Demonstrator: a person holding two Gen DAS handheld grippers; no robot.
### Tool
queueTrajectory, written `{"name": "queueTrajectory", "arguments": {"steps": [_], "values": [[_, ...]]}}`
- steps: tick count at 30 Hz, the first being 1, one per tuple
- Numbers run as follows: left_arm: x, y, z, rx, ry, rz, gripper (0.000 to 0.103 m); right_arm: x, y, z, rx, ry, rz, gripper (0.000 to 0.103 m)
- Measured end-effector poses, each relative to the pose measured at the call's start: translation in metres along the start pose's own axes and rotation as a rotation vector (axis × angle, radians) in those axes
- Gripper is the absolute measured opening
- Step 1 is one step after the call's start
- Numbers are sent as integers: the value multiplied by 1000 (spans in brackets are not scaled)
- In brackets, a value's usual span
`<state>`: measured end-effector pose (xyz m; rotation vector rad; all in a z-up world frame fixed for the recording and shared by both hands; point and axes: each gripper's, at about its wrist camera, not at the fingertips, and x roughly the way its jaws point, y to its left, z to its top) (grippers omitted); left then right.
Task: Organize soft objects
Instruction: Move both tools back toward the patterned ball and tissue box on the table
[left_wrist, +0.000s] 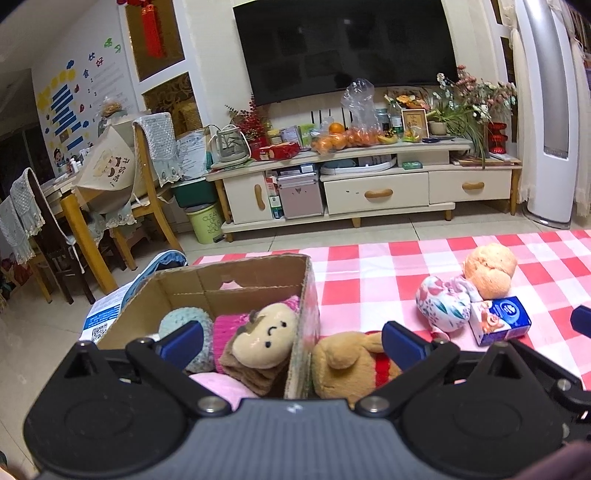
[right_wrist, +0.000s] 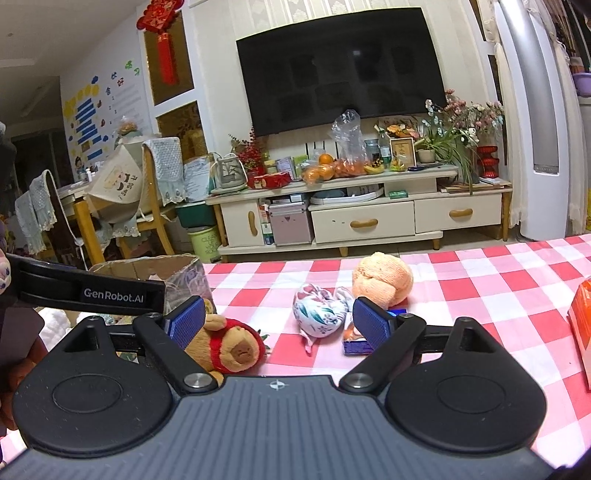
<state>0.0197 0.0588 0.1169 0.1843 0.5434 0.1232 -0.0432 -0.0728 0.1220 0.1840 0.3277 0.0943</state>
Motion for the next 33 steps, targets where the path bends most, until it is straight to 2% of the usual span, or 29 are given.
{"name": "queueTrajectory", "arguments": {"steps": [18,26,33], "values": [[1,-21,-4,68,-3,-36,102,11,-13,-13,43,48,-69,103],[-1,-24,-7,85,-19,-69,102,45,-30,-23,11,127,-144,103],[-4,-27,-10,86,-34,-100,102,83,-42,-25,20,174,-146,103]]}}
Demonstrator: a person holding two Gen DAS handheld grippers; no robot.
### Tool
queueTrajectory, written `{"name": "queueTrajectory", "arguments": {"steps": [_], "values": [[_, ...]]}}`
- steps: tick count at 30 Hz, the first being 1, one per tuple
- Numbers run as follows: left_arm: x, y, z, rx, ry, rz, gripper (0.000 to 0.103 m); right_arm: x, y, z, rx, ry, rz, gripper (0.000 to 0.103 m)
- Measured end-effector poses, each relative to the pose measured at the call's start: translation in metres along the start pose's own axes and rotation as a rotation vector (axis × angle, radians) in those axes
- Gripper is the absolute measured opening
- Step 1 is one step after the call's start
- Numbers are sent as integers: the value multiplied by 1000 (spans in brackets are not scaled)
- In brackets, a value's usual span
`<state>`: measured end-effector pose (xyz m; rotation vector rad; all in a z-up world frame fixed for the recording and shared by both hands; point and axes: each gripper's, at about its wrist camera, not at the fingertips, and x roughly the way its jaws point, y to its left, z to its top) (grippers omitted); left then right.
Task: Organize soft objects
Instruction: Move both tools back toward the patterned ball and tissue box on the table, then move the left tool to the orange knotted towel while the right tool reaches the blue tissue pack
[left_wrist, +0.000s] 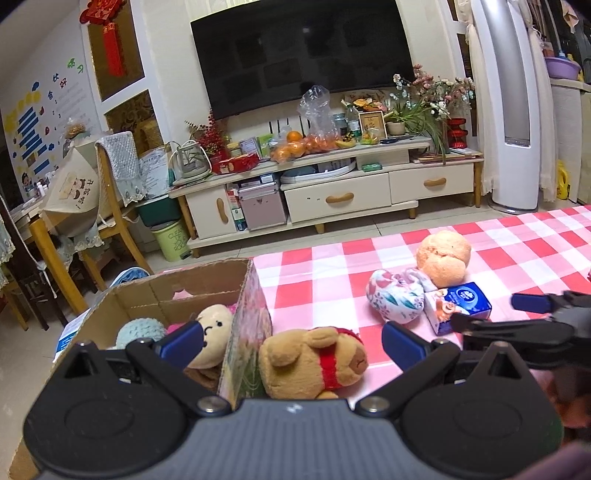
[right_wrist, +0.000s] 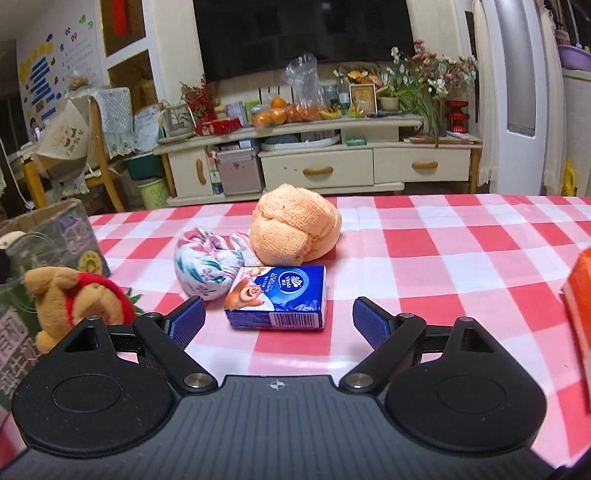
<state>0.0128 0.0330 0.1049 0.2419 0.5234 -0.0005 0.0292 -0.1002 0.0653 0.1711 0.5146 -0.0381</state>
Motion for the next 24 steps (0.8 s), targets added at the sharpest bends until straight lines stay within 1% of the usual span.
{"name": "queueTrajectory", "arguments": {"steps": [3,8,15,16,19,20,21,23,24], "values": [[0,-2,-1,2,-7,-4,102,18,0,1,-1,36,0,103],[-1,0,0,-28,-22,-16,102,38,1,4,-11,62,-15,103],[0,1,-1,-59,-33,-30,102,45,3,7,-26,55,3,103],[1,1,-1,-59,-32,-31,102,44,4,7,-27,53,13,101],[2,0,-2,-60,-32,-35,102,41,4,6,-35,50,25,99],[2,-2,-2,-59,-33,-39,102,40,3,6,-35,51,31,98],[2,-3,-2,-58,-34,-41,102,39,2,6,-33,50,34,93],[3,-4,-2,-55,-35,-46,102,34,-1,7,-31,49,40,77],[3,-5,-3,-54,-36,-48,102,31,-4,7,-31,48,41,73]]}}
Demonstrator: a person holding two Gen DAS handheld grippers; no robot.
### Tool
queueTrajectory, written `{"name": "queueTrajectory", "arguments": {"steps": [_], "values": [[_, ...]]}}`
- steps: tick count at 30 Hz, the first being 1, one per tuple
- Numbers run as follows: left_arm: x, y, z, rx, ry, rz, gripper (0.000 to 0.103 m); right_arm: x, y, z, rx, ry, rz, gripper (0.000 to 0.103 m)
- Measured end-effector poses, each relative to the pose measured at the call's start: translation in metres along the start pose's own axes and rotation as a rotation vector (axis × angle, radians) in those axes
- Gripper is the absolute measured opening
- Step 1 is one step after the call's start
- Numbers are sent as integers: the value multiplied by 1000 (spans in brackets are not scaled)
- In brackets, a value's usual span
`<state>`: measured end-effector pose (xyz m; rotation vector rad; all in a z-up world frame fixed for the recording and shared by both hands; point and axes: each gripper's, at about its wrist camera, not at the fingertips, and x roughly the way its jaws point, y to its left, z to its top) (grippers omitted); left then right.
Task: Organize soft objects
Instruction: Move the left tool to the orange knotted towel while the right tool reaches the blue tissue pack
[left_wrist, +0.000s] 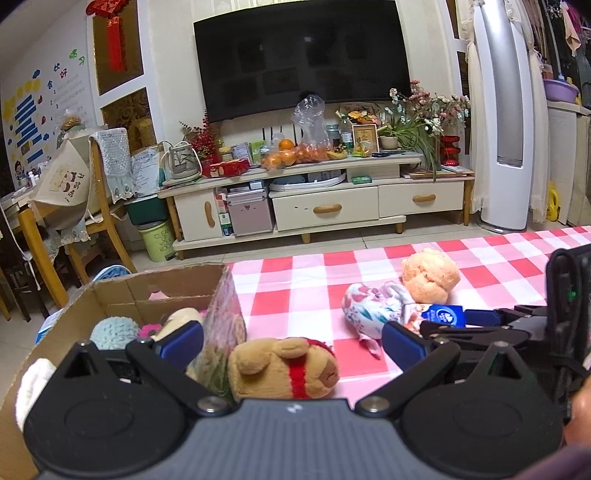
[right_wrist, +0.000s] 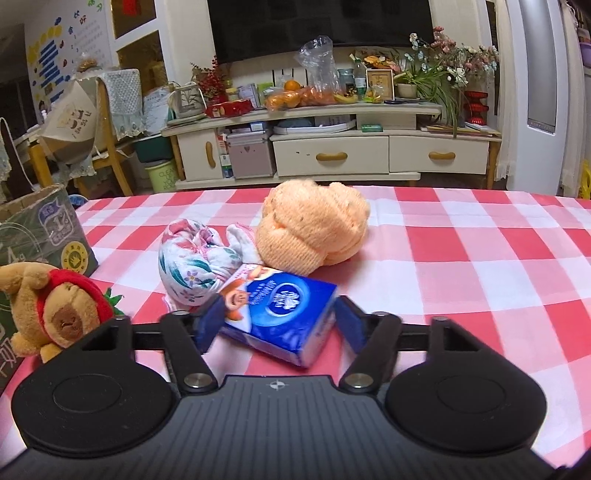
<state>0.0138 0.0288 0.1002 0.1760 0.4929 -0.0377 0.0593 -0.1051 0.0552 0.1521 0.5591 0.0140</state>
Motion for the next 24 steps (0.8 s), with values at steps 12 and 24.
{"name": "queueTrajectory", "arguments": {"steps": [12,24], "values": [[6,-26,-6,24,11,-34,102,-19,-41,-4,47,-11,-21,101],[14,-25,-7,3,20,-8,102,15,-8,-4,49,45,55,103]]}}
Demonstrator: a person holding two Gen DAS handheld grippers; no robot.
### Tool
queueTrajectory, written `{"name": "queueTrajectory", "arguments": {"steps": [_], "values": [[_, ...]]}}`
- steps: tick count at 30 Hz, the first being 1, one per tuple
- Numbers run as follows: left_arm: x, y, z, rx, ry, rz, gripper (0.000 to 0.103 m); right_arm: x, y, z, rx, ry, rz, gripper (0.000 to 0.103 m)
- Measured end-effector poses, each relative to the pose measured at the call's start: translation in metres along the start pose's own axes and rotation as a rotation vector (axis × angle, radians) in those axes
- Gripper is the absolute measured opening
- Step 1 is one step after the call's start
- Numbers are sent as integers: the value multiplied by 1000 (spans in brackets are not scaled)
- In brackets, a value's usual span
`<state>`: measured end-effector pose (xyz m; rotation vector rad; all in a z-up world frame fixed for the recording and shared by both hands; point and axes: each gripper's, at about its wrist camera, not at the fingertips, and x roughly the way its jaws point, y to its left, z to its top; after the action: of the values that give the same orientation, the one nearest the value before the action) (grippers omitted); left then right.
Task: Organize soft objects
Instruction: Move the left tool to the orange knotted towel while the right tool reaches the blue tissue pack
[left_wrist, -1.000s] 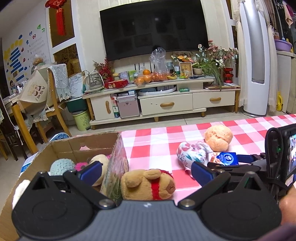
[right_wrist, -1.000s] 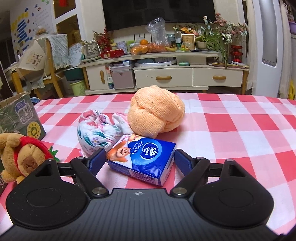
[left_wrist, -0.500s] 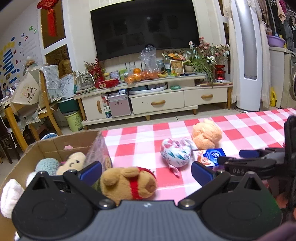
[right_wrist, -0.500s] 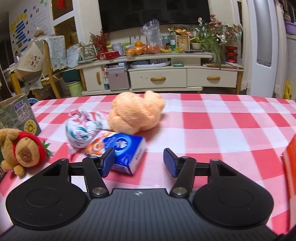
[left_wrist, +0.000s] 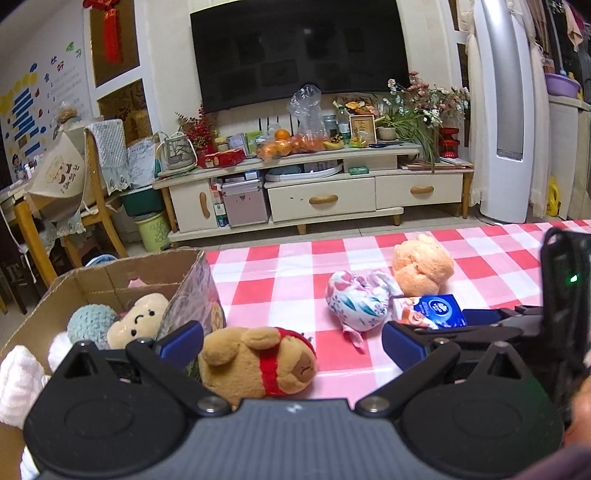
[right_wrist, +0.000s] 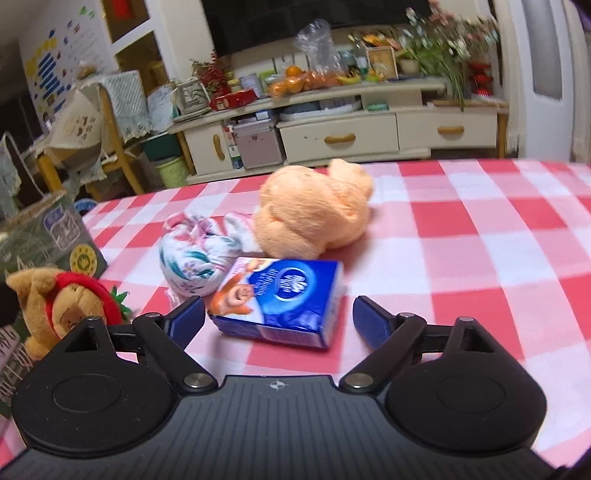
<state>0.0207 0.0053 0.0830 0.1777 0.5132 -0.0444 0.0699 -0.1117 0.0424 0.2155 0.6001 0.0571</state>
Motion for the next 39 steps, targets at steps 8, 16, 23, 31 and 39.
{"name": "queueTrajectory", "arguments": {"steps": [8,16,23,31,39], "values": [[2,3,-1,-23,14,-4,102,9,3,4,26,-15,-85,103],[4,-3,0,-16,10,-21,102,-11,-15,-3,6,-14,-94,102],[7,-17,0,4,2,-54,102,-36,-61,-6,57,-23,-180,102],[21,-57,4,61,-20,-110,102,-50,-104,-9,85,-37,-249,103],[71,-102,28,78,-19,-150,102,-46,-112,-6,84,-35,-223,103]]}}
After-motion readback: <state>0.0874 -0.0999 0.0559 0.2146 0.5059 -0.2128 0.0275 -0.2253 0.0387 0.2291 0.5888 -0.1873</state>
